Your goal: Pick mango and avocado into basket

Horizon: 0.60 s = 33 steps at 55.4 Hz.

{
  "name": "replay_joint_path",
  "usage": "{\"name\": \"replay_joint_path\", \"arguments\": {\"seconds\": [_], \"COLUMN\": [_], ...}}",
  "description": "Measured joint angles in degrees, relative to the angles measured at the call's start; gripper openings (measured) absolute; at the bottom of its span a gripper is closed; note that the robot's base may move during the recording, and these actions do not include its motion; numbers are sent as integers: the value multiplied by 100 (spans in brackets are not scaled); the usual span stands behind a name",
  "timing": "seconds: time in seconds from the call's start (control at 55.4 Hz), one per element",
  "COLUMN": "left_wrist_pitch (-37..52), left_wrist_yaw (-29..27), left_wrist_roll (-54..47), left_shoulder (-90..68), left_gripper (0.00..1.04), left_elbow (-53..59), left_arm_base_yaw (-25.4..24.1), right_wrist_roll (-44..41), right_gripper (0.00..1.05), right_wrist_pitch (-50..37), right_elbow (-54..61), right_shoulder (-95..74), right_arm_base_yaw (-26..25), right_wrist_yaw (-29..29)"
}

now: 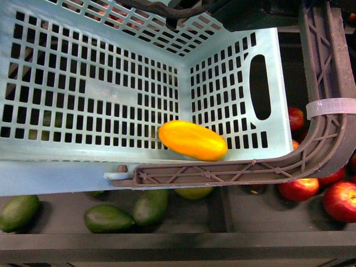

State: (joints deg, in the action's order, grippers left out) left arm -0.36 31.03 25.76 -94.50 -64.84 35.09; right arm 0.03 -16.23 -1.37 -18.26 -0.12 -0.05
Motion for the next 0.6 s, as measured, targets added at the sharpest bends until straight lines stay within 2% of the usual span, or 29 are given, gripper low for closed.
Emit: {"name": "replay_joint_path", "arguments": {"seconds": [0.595], "left_wrist_pitch": [0], "left_wrist_yaw": [39], "left_wrist_roll": [0], "left_shoulder": [0], "left_gripper": [9], "left_elbow": [-2], "left_arm_base_yaw": [2], "right_wrist_roll": [0], "right_gripper": [97], "right_wrist_pitch": [0], "right_elbow": [2], "right_shoulder": [7], "right_arm_base_yaw": [0], "right_wrist_yaw": [0]}}
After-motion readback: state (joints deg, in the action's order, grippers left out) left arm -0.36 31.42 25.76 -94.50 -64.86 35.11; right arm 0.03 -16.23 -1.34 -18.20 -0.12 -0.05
